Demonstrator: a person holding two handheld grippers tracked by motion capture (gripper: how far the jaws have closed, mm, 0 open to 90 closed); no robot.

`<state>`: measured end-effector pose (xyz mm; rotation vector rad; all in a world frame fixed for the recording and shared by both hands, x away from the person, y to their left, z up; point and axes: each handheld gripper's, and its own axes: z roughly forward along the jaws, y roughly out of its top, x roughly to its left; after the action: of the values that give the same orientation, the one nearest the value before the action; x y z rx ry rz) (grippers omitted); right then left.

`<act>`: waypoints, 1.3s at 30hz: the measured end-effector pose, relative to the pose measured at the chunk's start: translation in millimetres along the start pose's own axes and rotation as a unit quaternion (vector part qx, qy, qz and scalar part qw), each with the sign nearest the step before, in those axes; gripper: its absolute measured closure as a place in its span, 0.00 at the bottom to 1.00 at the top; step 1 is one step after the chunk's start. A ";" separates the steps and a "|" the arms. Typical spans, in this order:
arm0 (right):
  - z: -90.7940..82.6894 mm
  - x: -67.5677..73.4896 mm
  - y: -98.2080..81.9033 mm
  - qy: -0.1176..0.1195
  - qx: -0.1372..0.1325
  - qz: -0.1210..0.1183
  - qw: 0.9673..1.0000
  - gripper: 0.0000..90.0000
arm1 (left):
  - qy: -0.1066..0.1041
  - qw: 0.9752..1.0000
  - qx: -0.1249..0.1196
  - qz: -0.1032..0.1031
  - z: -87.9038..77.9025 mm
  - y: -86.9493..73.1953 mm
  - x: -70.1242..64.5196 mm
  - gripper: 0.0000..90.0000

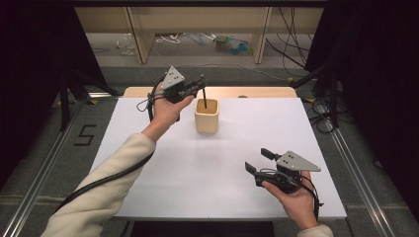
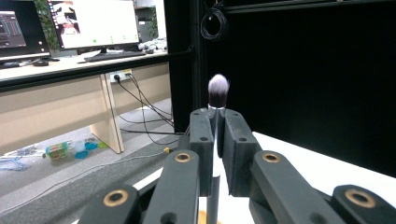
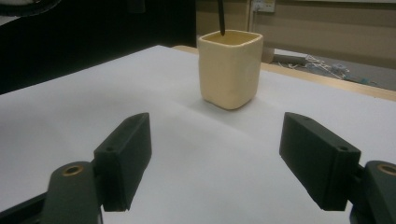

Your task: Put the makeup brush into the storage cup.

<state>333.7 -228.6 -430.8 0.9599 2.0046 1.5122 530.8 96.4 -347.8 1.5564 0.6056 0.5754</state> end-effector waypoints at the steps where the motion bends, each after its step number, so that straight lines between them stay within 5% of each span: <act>1: 0.1 0.0 0.0 0.000 0.000 0.000 1.000 0.29 | 0.000 1.000 0.000 0.001 0.2 -0.3 0.3 0.93; 39: 1.4 0.0 -0.9 0.003 -0.005 0.005 1.000 0.29 | 0.000 1.000 0.010 -0.003 11.3 -9.5 -1.9 0.93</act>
<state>334.4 -227.8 -432.1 0.9647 1.9979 1.5307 536.7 87.4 -358.1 1.5727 0.6163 0.5667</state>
